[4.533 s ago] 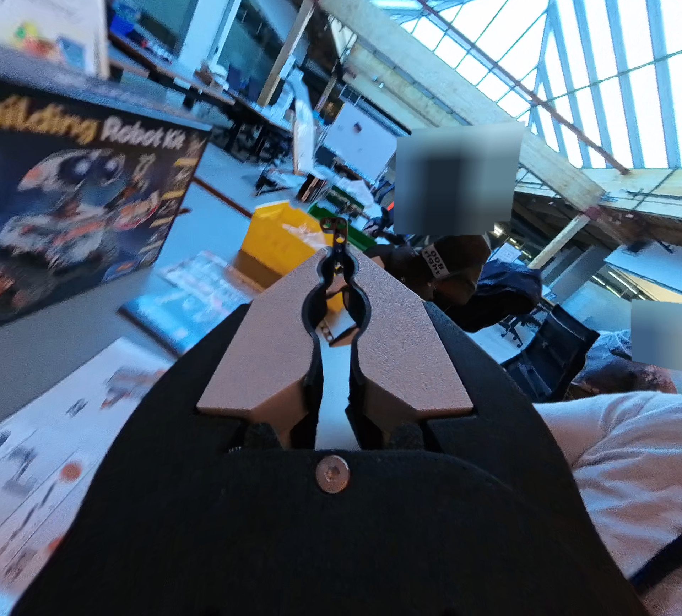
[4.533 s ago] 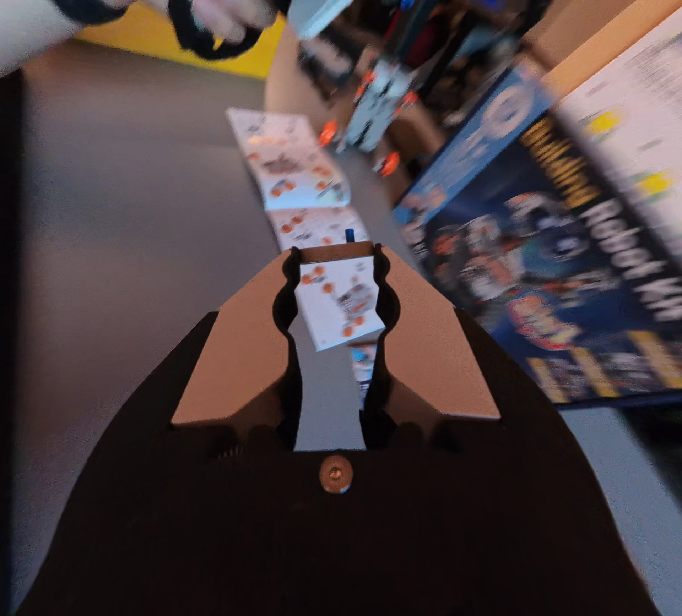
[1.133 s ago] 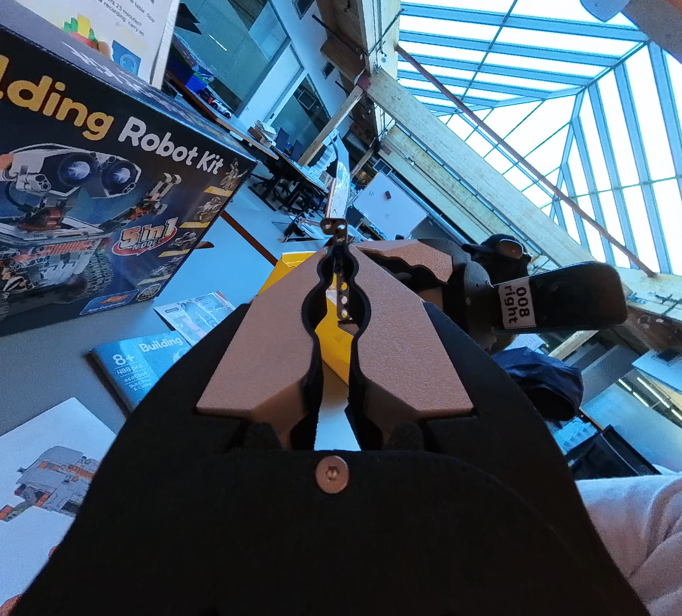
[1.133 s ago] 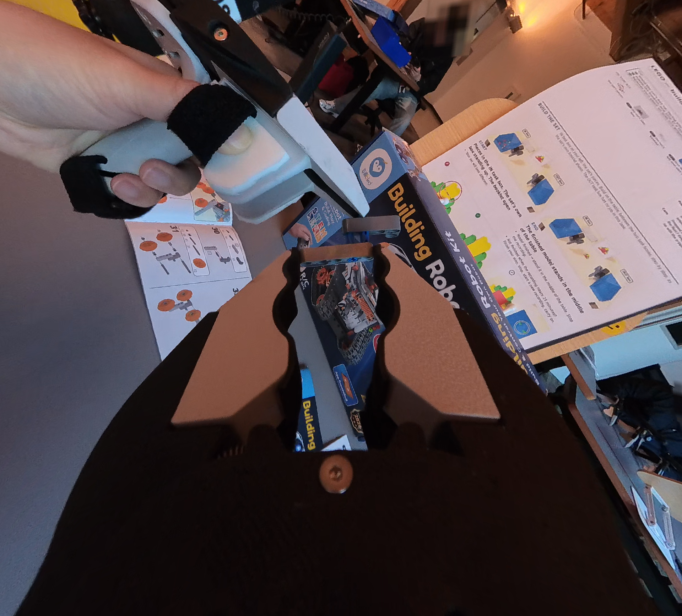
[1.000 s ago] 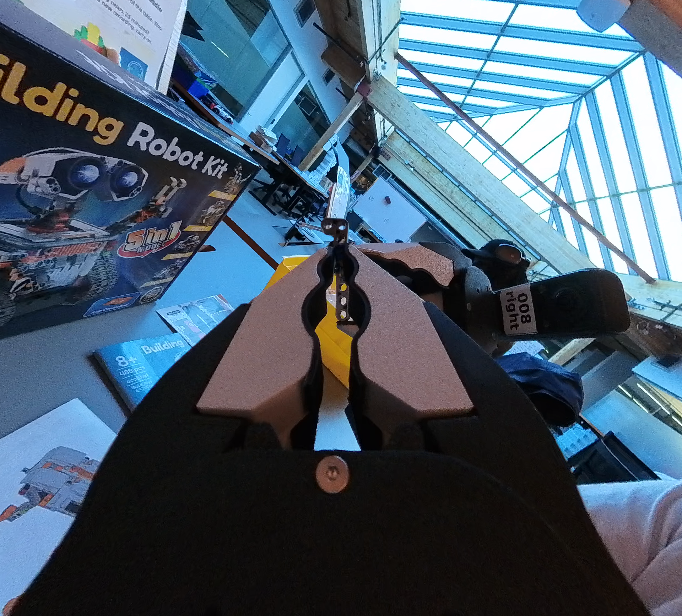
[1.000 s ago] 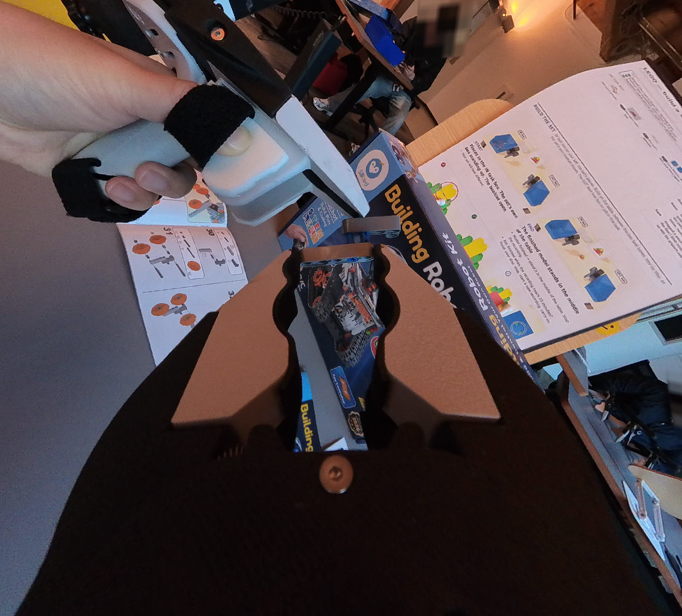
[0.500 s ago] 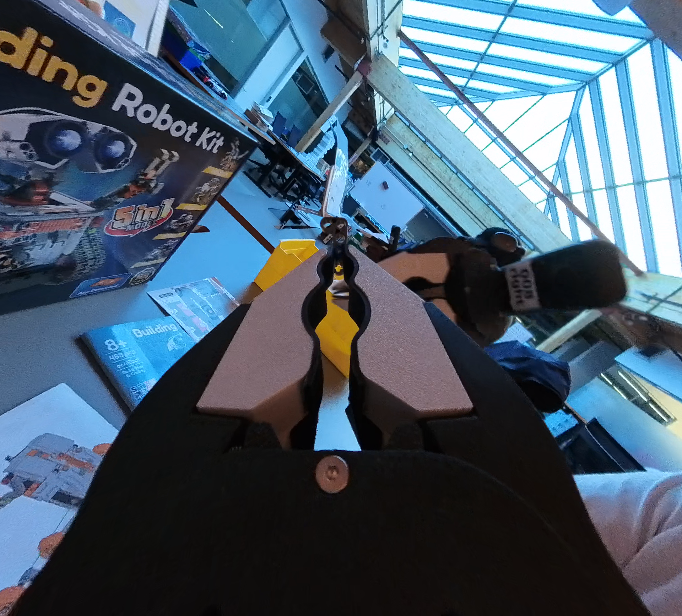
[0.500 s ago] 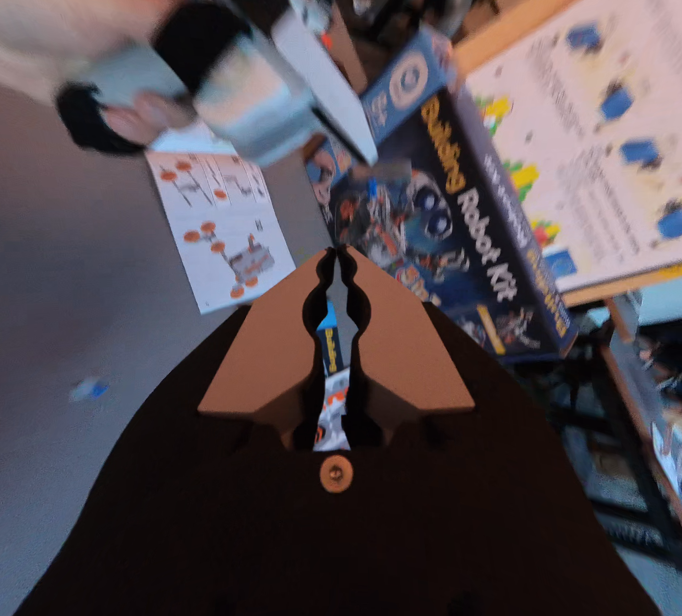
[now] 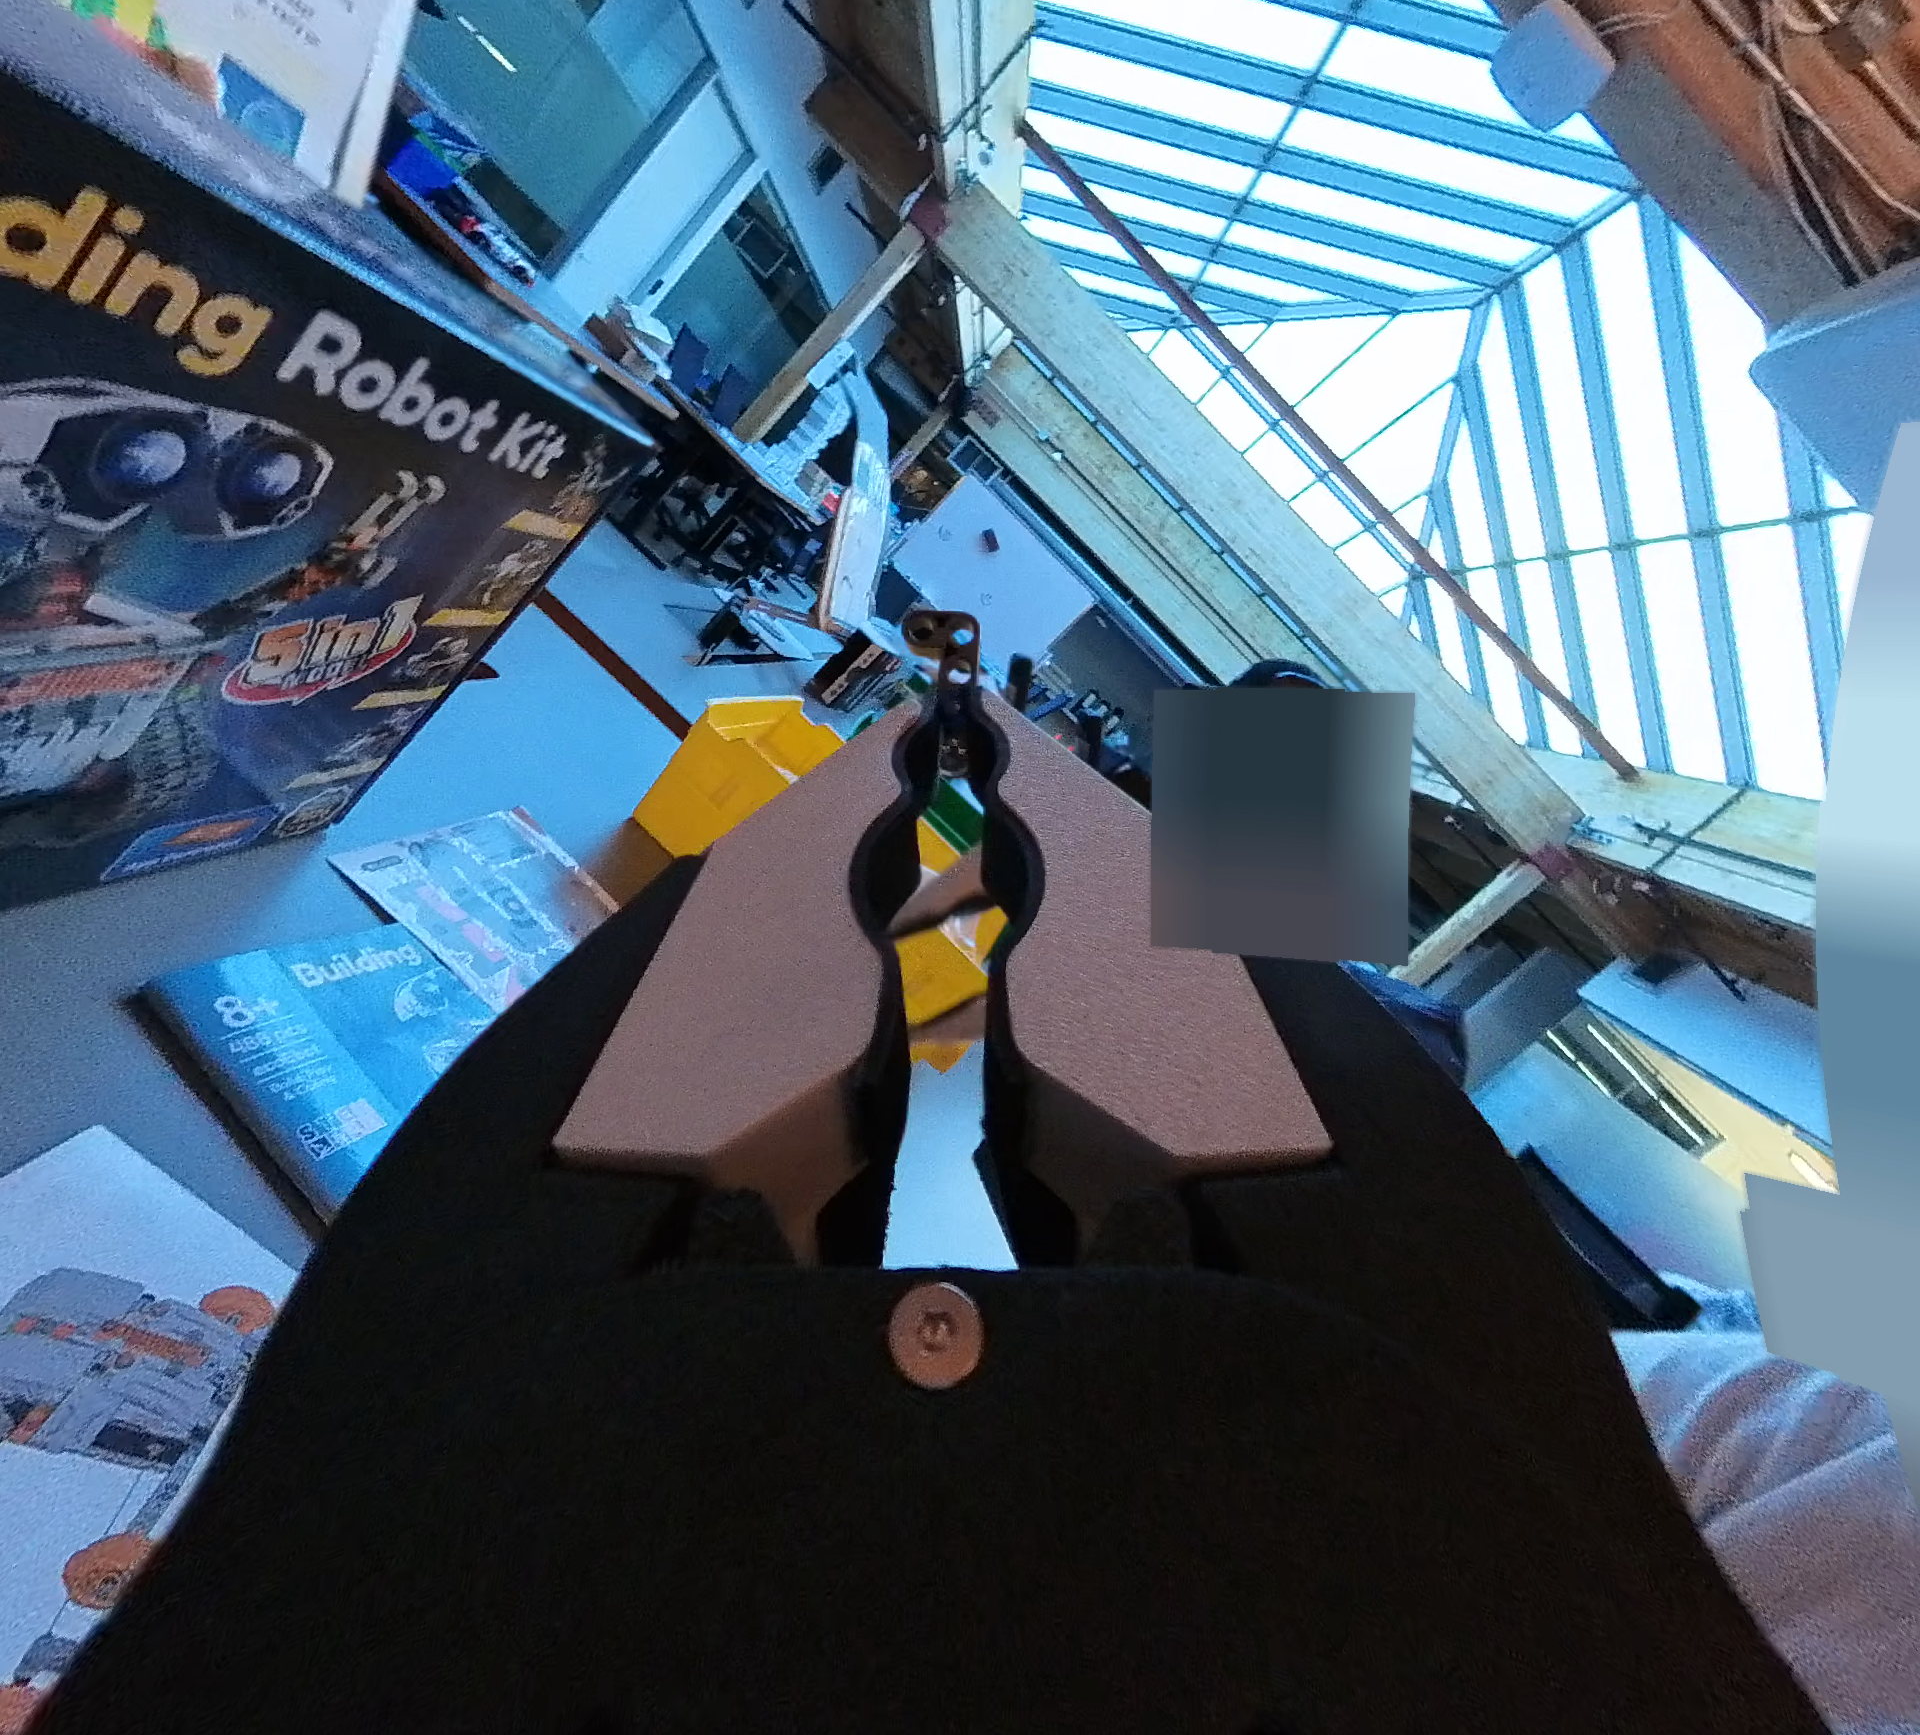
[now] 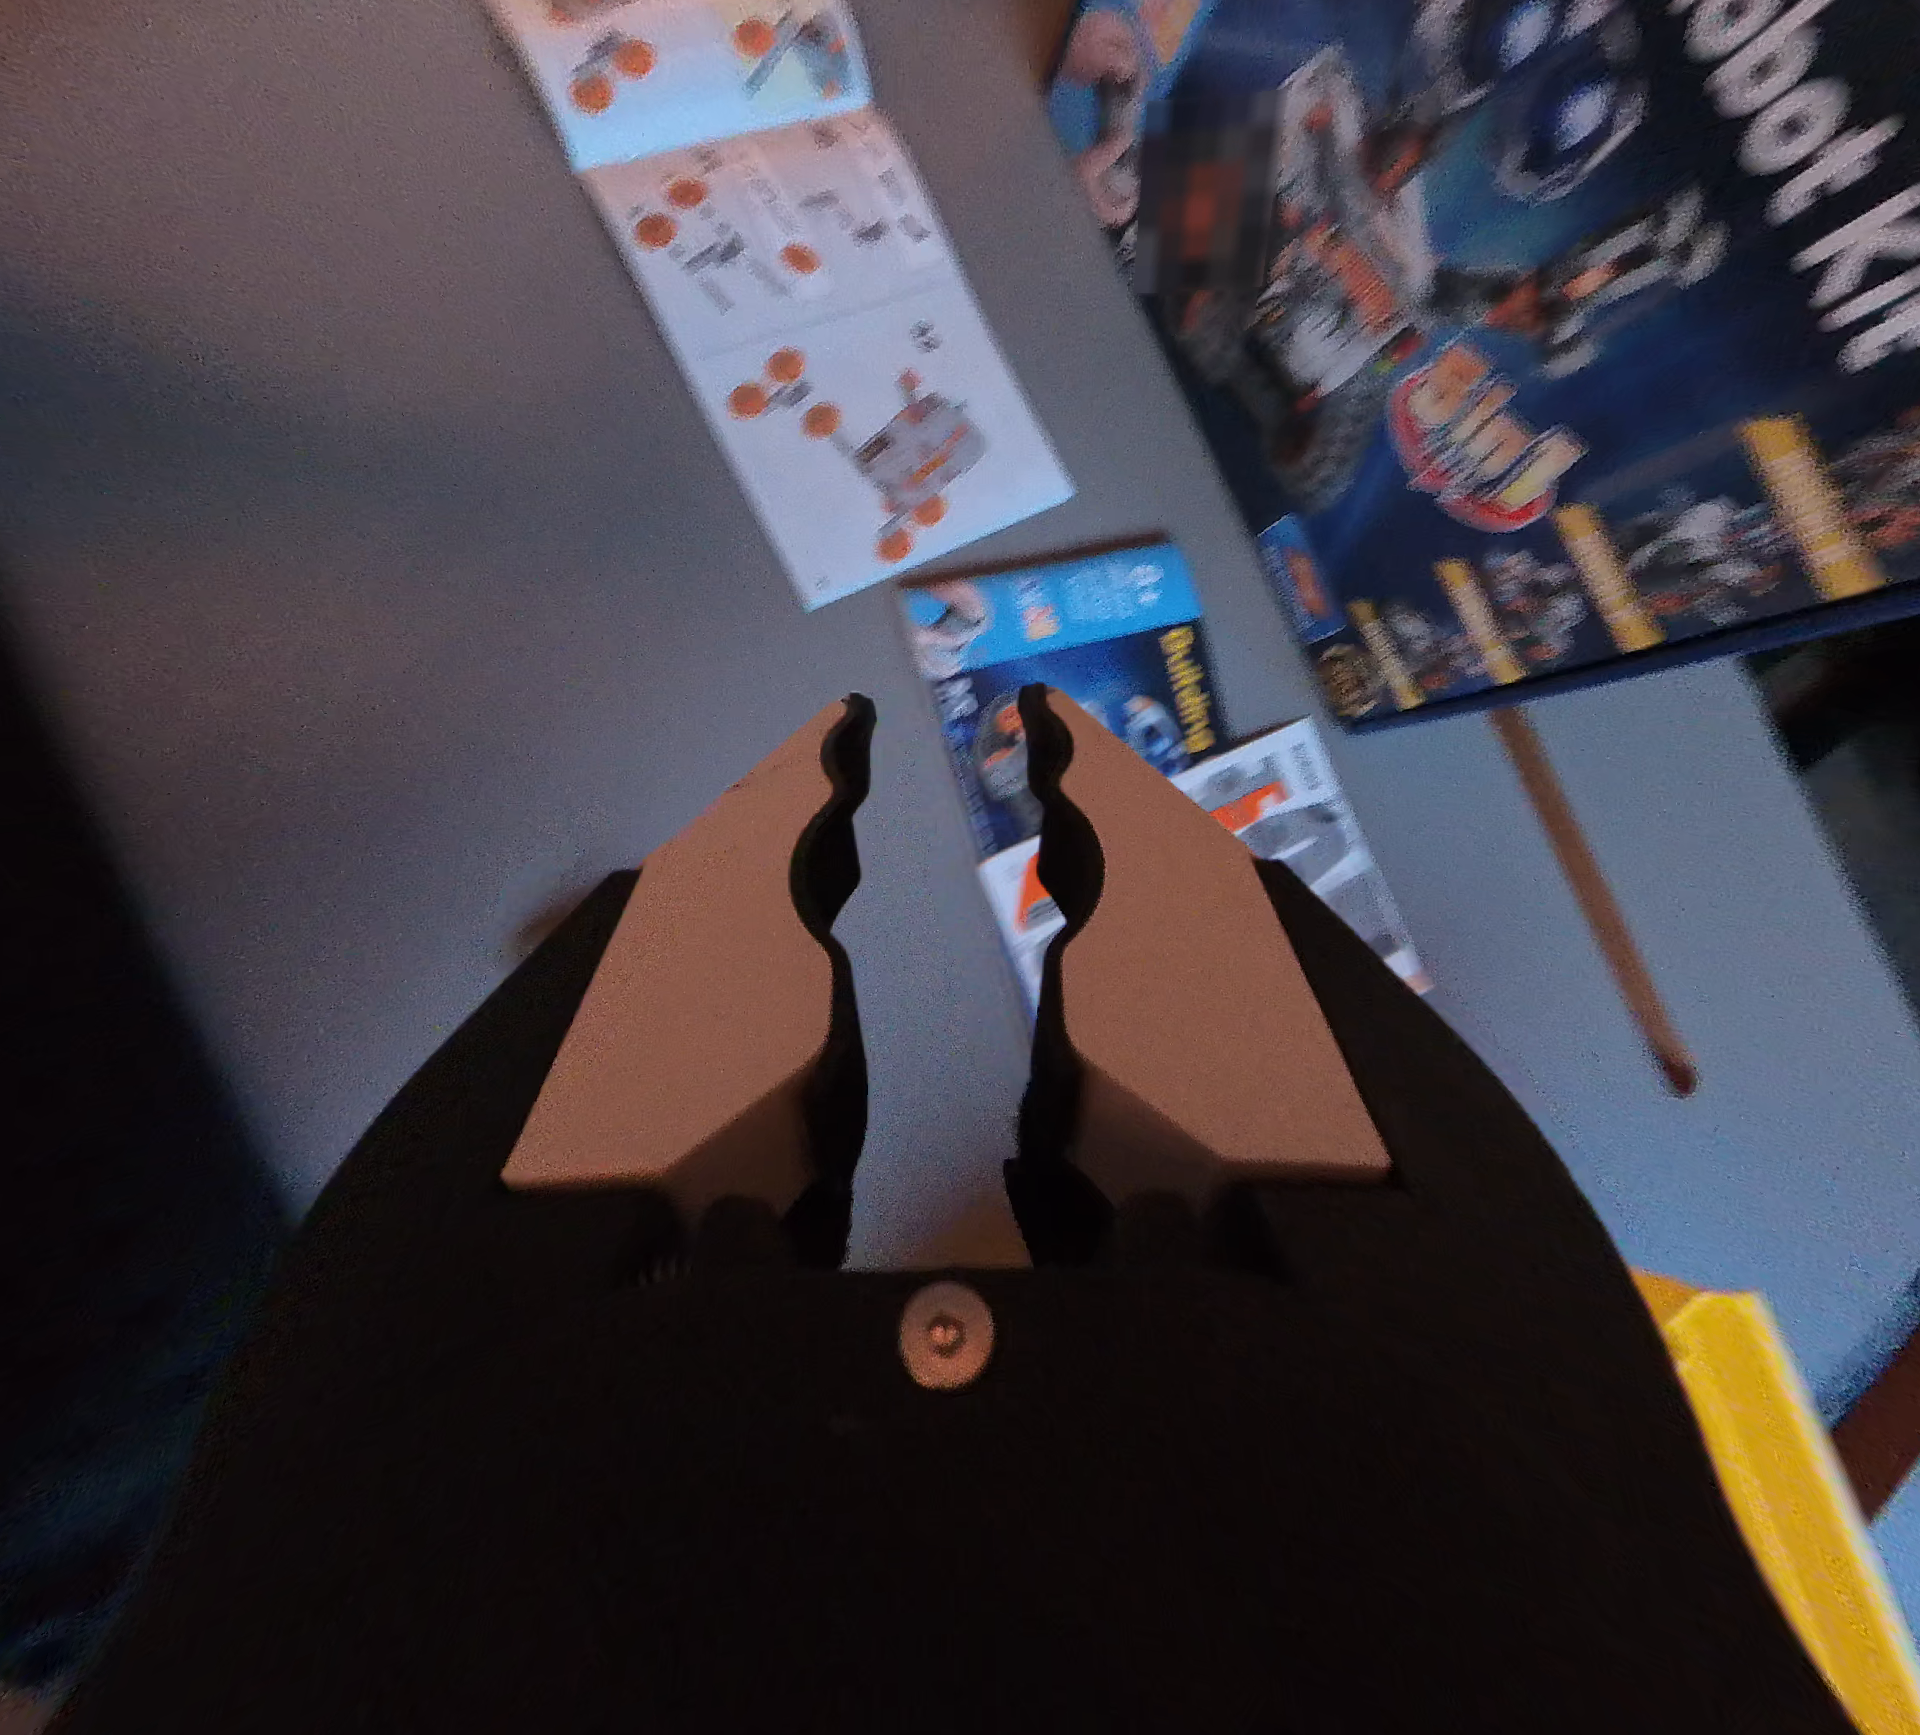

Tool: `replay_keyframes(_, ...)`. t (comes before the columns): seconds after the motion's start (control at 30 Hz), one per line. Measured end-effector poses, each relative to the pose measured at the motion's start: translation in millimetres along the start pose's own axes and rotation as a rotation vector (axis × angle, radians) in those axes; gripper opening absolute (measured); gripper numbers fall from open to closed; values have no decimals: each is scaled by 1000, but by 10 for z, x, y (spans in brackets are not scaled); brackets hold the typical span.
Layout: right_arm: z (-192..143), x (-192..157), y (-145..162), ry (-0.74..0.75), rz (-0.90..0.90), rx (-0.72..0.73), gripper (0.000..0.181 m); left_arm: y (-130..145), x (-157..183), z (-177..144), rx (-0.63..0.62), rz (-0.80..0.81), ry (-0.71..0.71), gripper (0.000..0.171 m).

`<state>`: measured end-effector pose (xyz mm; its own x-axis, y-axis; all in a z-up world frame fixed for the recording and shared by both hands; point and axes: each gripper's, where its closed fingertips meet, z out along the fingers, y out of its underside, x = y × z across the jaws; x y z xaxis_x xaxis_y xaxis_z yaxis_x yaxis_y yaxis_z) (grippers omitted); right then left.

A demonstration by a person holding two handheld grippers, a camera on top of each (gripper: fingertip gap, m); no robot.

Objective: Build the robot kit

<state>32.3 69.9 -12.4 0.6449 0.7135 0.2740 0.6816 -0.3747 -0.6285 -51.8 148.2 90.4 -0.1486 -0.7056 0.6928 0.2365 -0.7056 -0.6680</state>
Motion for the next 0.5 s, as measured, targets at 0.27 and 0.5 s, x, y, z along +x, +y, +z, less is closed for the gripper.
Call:
replay_keyframes(0.27,233,-1109,1378,-182,43,-161,32,-184,349,-239,-17,24,115,0)
replay_keyframes(0.5,328,-1081,1276,-68,-67,-37,32,-196,519,-276,-31,50,162,0)
